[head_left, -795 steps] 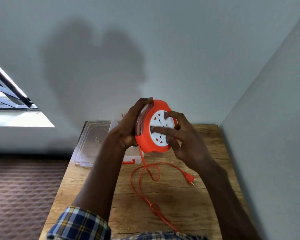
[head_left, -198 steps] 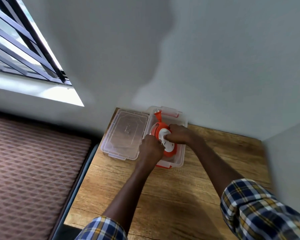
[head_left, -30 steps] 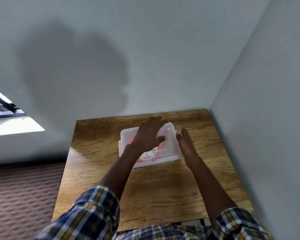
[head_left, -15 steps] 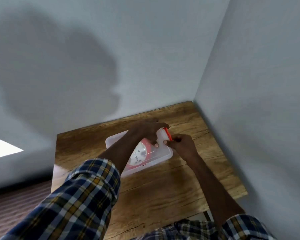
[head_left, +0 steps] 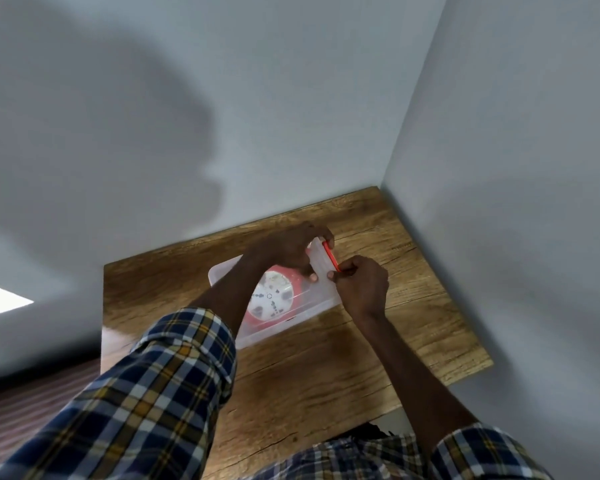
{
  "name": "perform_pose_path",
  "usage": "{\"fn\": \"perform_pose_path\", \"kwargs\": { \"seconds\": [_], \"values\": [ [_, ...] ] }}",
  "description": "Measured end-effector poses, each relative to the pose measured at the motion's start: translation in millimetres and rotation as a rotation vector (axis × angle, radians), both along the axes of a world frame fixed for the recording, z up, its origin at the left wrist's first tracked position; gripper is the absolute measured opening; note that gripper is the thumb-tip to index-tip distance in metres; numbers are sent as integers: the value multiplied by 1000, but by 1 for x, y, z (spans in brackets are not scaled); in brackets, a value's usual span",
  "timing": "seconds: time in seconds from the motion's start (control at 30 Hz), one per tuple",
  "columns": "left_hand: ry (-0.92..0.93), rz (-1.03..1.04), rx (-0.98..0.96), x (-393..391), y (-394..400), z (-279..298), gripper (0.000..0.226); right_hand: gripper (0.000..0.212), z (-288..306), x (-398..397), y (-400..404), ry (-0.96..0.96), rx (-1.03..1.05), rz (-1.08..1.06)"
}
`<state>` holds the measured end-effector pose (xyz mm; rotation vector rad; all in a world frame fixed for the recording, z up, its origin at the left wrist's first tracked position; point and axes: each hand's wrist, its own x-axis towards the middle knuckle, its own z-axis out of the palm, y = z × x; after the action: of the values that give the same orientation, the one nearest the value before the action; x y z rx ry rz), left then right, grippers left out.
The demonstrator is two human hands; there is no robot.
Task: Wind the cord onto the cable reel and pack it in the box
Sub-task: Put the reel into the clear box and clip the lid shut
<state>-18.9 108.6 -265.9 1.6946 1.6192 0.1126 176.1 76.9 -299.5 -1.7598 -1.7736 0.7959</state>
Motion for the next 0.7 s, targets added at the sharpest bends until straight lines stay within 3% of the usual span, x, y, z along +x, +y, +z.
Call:
{"fn": "perform_pose_path", "kwargs": {
  "seconds": [0.1,0.23,0.33,0.4,0.57,0.7],
  "values": [
    [3,-50,96,5,-3,0,77,17,2,-4,-3,-76,47,19],
    [-10,-48,120,1,-9,-1,78,21,6,-4,-8,-99,14,34],
    [-19,2,144,-1,-18,-3,86,29,12,-6,-12,-241,60,96],
    [25,176,218,-5,-36,-10,92,39,16,-10,-13,-337,135,173],
    [215,700,462,-18,-112,-32,80,45,26,-43,-19,-246,225,383],
    [157,1225,506,-18,-164,-26,84,39,33,-88,-30,-176,250,640]
  ]
}}
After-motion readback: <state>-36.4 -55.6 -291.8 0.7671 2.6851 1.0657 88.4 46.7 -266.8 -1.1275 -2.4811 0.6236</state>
